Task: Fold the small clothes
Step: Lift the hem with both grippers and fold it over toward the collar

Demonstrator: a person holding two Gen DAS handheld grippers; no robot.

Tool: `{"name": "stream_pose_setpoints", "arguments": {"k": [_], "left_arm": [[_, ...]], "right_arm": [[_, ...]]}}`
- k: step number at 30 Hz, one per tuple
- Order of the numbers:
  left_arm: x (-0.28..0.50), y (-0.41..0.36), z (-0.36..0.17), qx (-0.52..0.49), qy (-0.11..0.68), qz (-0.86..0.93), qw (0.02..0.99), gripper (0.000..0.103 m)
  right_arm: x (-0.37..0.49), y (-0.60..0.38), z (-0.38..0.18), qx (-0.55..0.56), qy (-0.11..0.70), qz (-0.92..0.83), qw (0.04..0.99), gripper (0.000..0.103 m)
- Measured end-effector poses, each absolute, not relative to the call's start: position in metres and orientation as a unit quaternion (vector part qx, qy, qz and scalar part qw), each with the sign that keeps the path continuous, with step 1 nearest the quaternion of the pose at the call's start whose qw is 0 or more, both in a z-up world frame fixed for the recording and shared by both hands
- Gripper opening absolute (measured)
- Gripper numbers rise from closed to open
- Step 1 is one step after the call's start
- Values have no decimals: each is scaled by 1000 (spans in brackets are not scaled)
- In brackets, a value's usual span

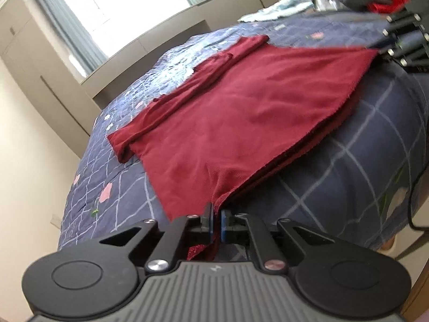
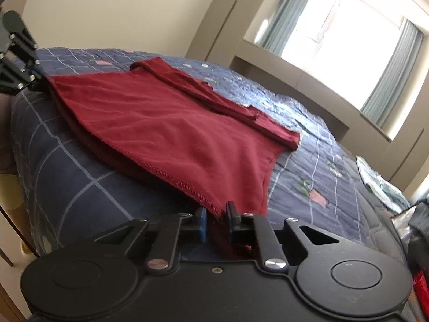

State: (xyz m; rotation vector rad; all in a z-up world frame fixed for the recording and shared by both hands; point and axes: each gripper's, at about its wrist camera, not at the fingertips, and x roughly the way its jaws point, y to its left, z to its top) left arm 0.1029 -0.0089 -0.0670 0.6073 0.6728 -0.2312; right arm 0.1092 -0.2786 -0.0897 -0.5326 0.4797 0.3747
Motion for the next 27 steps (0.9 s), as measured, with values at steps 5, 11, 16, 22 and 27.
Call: {"name": "stream_pose_setpoints", "arguments": {"k": [5, 11, 16, 22, 27], "left_arm": [[119, 0, -35, 248, 325, -108, 906, 4], [167, 16, 3, 193, 332, -104, 917, 4], [228, 29, 31, 158, 334, -102, 923, 4], [319, 38, 58, 149, 323, -93, 930, 4], [392, 35, 68, 172, 329, -84, 925, 4]], "right_arm": [[117, -282, -64, -268, 216, 196, 918, 12], [151, -282, -24, -270, 197, 214, 918, 11], [202, -281, 6, -261, 188, 223, 920, 11], [282, -275, 31, -267, 171, 227, 921, 11], [360, -261, 41, -290, 178, 224, 913, 11]]}}
